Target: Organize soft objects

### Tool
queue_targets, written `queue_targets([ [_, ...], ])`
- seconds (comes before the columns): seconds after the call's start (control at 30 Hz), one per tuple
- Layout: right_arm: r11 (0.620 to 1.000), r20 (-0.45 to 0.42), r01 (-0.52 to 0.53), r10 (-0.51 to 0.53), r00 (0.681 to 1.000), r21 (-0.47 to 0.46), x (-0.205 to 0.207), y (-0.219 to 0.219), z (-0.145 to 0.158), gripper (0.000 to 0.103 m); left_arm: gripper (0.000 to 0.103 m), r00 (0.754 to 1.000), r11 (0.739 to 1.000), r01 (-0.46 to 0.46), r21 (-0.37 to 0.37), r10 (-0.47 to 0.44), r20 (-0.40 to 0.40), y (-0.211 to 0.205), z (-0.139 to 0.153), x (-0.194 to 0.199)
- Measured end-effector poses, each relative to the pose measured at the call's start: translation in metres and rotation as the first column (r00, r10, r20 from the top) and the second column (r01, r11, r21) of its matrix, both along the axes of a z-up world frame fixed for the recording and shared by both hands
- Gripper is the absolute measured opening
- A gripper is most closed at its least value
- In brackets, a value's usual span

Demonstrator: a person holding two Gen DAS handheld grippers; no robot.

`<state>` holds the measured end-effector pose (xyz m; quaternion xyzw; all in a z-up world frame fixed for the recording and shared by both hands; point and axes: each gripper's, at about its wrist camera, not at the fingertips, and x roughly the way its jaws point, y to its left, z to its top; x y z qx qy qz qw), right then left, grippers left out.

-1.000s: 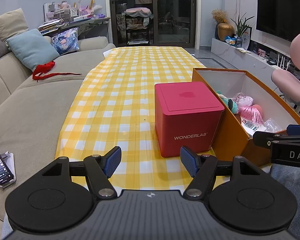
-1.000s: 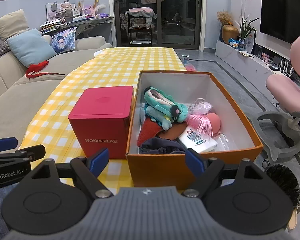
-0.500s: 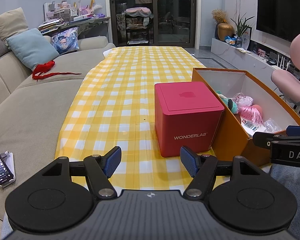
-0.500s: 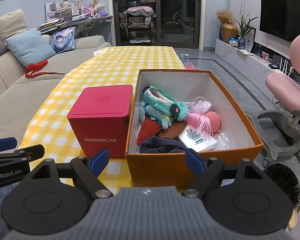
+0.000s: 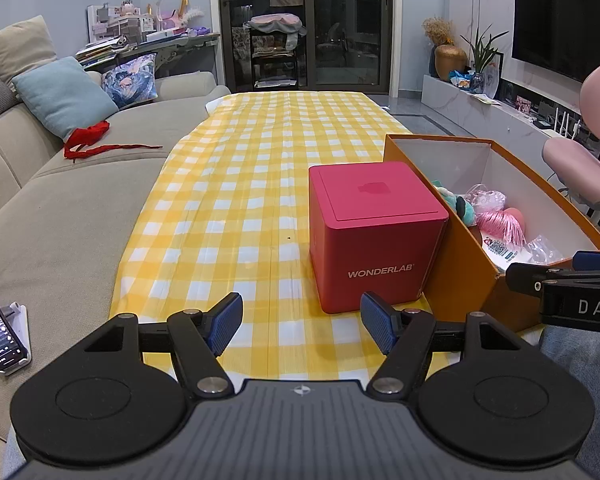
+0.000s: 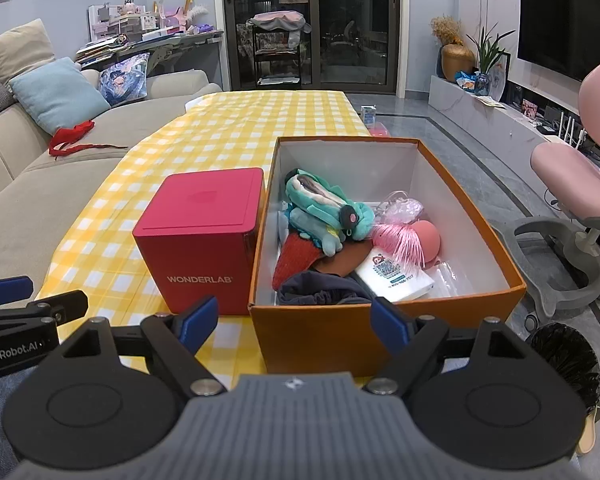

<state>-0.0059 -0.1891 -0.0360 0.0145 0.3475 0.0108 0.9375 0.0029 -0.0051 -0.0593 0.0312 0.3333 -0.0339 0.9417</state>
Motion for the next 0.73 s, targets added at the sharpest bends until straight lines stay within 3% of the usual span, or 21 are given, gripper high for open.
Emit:
queue_targets([
  [0.73,1.0,-0.016,0.012,-0.012,1.0,0.002,0.0006,0.0032,-0.0033,0.082,0.08,1.0,1.0,0.018,-0.002,-0.018,0.006,0.0001,-0.0013,-0.0008],
])
